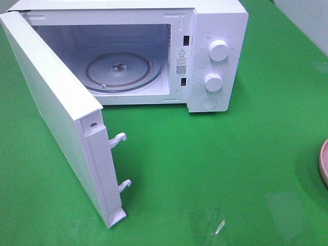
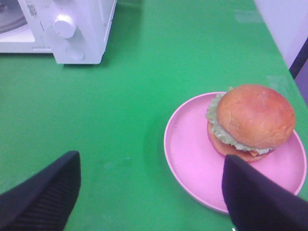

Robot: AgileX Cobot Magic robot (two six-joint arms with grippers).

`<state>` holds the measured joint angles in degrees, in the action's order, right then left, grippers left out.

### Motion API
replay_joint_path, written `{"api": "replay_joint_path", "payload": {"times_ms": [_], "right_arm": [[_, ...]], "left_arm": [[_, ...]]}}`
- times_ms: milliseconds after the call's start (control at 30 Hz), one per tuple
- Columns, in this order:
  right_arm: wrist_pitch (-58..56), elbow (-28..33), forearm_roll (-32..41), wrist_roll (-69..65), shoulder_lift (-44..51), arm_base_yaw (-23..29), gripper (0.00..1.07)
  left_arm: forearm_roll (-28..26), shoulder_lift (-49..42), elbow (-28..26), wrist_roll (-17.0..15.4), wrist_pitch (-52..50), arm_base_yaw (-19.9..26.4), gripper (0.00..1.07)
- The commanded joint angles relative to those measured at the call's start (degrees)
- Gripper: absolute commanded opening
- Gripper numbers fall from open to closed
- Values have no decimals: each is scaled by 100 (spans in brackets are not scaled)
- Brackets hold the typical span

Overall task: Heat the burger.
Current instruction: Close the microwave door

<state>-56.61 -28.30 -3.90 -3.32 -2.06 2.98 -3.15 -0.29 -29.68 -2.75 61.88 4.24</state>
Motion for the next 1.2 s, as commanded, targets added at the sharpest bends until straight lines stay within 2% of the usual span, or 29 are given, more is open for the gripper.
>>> {"api": "replay_joint_path", "payload": {"times_ms": [33,167,1200], "right_arm": [[149,17,52,109,246,-138,76],[149,17,63,120,384,-298,76],[149,17,63,120,384,-298,76]], "left_arm": [[-34,-92,6,0,-97,11,100],[-34,-92,6,0,-97,11,100],[-34,-23,6,0,-97,11,100]]}}
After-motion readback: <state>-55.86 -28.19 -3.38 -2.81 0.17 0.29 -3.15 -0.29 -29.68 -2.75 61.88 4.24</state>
